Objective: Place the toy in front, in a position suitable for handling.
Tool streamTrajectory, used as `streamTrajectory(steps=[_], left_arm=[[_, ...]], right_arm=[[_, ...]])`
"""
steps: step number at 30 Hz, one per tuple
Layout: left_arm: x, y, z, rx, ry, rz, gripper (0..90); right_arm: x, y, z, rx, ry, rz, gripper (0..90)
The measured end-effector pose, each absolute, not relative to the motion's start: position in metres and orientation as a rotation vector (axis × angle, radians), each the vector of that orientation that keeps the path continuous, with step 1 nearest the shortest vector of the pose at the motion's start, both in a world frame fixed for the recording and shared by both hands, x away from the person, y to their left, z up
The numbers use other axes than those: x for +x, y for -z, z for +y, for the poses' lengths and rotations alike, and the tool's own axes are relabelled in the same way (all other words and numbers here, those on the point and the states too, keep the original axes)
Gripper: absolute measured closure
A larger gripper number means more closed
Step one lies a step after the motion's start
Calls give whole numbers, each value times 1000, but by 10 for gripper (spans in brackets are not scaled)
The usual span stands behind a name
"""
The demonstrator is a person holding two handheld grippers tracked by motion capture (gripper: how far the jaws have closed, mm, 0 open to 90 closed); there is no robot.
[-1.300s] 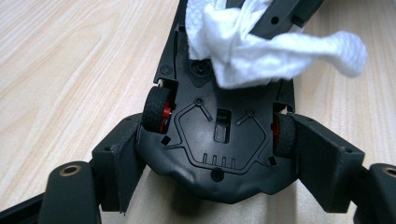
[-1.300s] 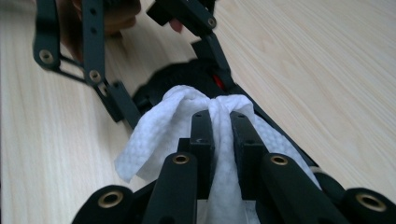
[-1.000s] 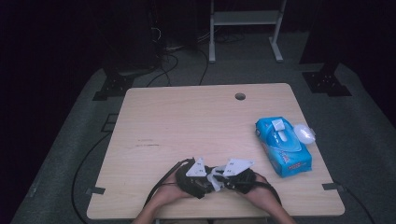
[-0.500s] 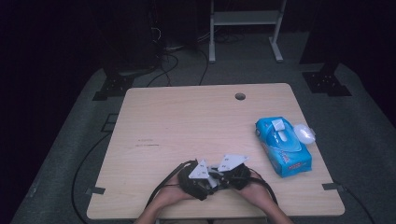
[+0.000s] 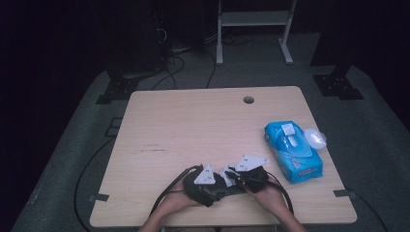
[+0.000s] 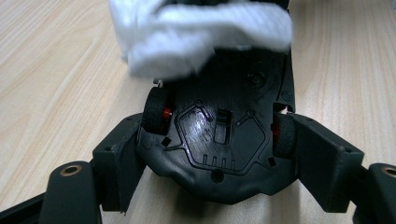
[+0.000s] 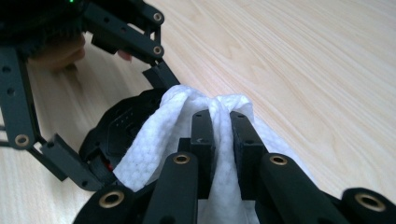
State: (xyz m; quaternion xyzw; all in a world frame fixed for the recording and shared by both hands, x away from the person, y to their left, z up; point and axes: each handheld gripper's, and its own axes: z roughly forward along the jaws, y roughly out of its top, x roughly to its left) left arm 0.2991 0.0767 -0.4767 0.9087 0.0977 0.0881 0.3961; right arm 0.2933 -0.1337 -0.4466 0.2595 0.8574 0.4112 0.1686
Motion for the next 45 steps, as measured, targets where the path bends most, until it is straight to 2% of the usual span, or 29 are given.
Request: streamTrajectory(steps=[6,14,21,27,33,39,45], left_arm=[[298,476,80,2309,-231,248,238],[301,477,84,2302,-231,266,238],[301,477,87,2303,-238,272,238],[303,477,90,2298,-230,275,238],[303,477,89,2305,-234,276,238],[304,477,89,2295,-221,285,238],[305,477,89,2302,-228,287,238]], right_arm=[[285,450,-116,653,-1171,2449,809],[289,448,-152,795,-1169,2379,809],[277,453,-131,617,-1154,2417,805],[281,450,-162,704,-1145,2378,806],[266,457,-161,578,-1184,2416,802],[271,455,-188,697,-1169,2368,802],[260,457,-168,610,-1177,2397,803]])
